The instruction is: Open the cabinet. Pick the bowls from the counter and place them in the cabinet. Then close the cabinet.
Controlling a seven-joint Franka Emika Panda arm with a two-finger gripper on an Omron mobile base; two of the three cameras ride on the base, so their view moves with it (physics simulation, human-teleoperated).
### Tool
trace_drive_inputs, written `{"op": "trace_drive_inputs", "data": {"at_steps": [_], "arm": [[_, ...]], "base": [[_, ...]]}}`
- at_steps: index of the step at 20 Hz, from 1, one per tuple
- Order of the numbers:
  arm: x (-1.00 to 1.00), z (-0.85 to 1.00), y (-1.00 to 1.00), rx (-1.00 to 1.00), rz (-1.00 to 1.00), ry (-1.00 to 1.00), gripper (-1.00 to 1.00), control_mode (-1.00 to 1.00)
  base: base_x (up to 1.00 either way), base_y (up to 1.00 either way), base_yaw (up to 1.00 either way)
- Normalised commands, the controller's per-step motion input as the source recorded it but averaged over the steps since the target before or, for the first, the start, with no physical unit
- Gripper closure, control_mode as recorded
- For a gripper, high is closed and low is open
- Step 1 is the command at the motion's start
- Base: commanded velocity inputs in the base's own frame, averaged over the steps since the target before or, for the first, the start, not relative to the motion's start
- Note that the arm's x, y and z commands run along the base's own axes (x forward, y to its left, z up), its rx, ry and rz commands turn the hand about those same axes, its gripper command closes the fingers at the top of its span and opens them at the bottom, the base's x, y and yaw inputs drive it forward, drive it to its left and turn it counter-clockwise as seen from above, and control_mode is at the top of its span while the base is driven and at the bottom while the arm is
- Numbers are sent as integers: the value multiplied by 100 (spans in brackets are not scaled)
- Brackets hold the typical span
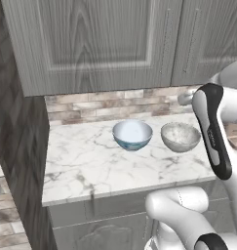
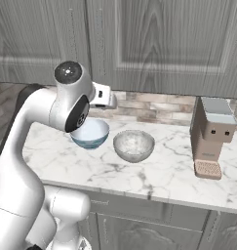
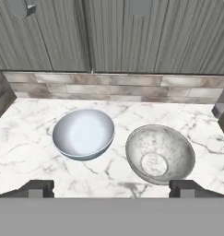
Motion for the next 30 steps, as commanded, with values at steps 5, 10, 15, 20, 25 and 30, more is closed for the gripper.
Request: {"op": "trace_drive_inputs", "data": {"at_steps": [5,10,15,20,25,30], "arm": [[0,40,-3,0,0,-22,-100,-100],[9,30,0,0,0,-18,-100,-100],[11,25,0,0,0,-11,-100,-100],[6,22,1,-1,0,-11,-100,-100],[8,31,0,0,-2,-9,-100,-100],[21,26,0,0,-2,-2,-100,-100]], "base": [[0,0,0],[0,0,0],[0,0,0],[0,0,0],[0,0,0],[0,0,0]]}}
